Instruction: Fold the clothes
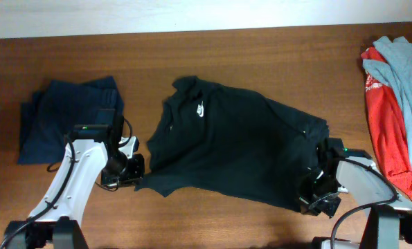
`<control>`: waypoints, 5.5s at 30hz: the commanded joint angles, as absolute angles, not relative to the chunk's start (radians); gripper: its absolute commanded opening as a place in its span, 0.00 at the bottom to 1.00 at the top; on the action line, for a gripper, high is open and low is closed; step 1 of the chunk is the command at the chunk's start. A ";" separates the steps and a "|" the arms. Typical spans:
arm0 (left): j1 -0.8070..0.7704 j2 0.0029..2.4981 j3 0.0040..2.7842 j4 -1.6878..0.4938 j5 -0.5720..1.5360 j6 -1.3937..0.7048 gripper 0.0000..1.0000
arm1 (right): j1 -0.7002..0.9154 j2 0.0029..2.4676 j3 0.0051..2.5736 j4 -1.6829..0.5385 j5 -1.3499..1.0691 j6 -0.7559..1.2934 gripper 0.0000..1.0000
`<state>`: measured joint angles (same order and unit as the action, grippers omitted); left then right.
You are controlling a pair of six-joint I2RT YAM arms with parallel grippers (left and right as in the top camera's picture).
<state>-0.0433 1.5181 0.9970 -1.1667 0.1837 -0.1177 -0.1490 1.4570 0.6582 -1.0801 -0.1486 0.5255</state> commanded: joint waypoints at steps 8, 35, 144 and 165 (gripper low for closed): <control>-0.036 1.314 1.123 -1.268 0.219 -0.157 0.00 | -0.151 1.459 0.916 -1.234 -0.150 0.448 0.04; -0.123 1.632 1.134 -0.560 0.397 -0.133 0.01 | -0.153 1.510 0.961 -0.780 0.057 0.510 0.04; -0.237 2.033 1.446 -0.483 0.427 -0.001 0.50 | -0.347 1.557 1.134 -1.059 -0.334 0.243 0.68; -0.254 2.119 1.556 -0.522 0.315 0.009 0.00 | -0.347 1.557 1.134 -1.029 -0.328 0.243 0.67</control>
<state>-0.2588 2.1040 1.4544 -0.4450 0.3527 -0.0006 -0.3447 1.5715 1.1221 -1.0344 -0.3202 0.2535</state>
